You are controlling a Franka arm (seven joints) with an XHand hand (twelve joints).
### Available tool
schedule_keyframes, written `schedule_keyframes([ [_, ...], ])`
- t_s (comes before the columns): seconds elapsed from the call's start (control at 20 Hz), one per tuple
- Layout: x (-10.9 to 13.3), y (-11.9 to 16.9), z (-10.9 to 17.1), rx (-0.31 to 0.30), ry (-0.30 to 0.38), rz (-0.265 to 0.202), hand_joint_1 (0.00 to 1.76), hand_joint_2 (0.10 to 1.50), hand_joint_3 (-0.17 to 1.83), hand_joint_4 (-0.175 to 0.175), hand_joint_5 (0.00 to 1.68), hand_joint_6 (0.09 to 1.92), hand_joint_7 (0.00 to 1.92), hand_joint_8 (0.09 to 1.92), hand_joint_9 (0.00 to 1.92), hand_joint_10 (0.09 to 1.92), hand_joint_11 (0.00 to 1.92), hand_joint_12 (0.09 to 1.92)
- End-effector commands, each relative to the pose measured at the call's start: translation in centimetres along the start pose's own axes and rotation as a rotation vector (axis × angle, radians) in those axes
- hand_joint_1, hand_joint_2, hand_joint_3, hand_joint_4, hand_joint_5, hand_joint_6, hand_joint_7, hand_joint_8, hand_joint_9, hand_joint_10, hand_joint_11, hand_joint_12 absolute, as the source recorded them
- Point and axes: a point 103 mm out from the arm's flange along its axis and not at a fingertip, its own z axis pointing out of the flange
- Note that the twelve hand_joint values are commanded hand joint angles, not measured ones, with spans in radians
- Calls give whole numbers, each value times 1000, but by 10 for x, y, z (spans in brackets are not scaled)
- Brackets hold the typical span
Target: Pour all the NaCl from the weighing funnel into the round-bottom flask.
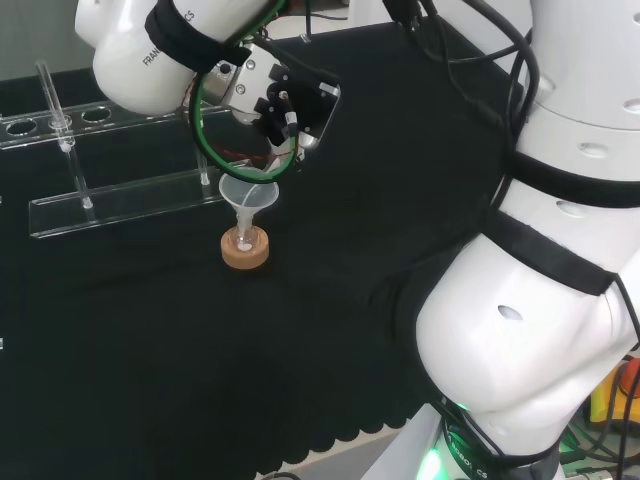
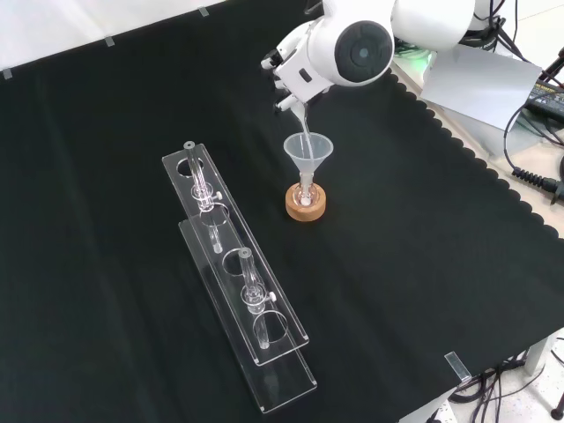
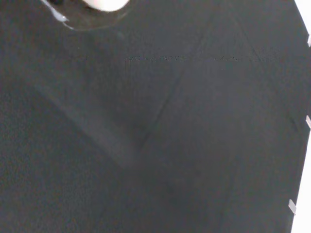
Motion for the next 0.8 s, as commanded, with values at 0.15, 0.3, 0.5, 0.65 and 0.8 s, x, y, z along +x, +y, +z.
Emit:
schedule_keyframes([
  [0.15, -1, 1, -7, 10, -47, 1, 1076, 1049, 12, 156, 1108, 819, 1328, 324, 1514, 87, 1280, 726],
  [0.3, -1, 2, -10, 15, -71, -1, 1076, 1049, 12, 156, 1108, 819, 1327, 323, 1514, 87, 1280, 726],
  [0.5, -1, 3, -14, 15, -103, -6, 1076, 1049, 13, 156, 1109, 818, 1327, 322, 1514, 87, 1280, 725],
  [0.65, 0, 4, -16, 18, -123, -8, 1076, 1049, 13, 156, 1109, 818, 1327, 321, 1513, 87, 1281, 725],
  [0.8, 1, 4, -20, 20, -151, -6, 1076, 1049, 13, 156, 1109, 818, 1328, 320, 1514, 87, 1281, 724],
])
